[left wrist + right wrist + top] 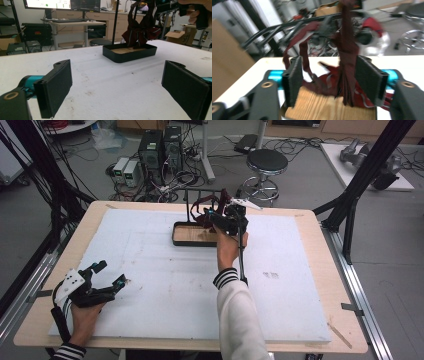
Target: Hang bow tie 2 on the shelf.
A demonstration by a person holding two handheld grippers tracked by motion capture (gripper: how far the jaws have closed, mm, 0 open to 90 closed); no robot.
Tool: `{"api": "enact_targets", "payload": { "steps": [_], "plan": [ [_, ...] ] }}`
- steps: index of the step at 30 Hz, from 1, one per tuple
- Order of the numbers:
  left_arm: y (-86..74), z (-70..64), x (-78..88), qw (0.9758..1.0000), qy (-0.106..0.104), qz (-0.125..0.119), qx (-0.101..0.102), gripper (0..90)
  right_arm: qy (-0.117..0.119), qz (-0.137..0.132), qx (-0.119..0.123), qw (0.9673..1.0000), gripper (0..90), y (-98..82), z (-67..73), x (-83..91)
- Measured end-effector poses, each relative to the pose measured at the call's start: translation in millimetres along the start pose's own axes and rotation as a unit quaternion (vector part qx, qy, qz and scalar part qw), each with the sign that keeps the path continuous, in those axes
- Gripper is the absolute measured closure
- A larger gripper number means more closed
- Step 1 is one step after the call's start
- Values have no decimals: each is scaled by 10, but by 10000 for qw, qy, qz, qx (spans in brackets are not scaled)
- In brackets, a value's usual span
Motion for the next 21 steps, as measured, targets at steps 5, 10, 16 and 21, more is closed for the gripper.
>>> {"api": "enact_targets", "payload": {
  "steps": [5,10,16,21],
  "plan": [
    [0,0,0,10000,-3,16,-20,101,258,-16,508,9984,277,-4,111,94],
    [0,-1,-4,10000,3,12,-26,100,440,-151,1118,9926,204,-10,176,302],
    [0,-2,-5,10000,19,11,-28,101,673,-280,1549,9852,170,-73,154,675],
    [0,-8,-4,10000,17,15,-32,100,700,-402,1620,9835,155,-139,7,1039]
  ]
}}
Point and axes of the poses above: each handheld gripper's, and its own axes: x roughly backward along the jaws, y roughly out of its top, z roughly to its left, the point moved 3 cm from there along -x, roughly forward along the jaws, and after that the axes turned 2 degrees about -x, right-handed, at the moved point
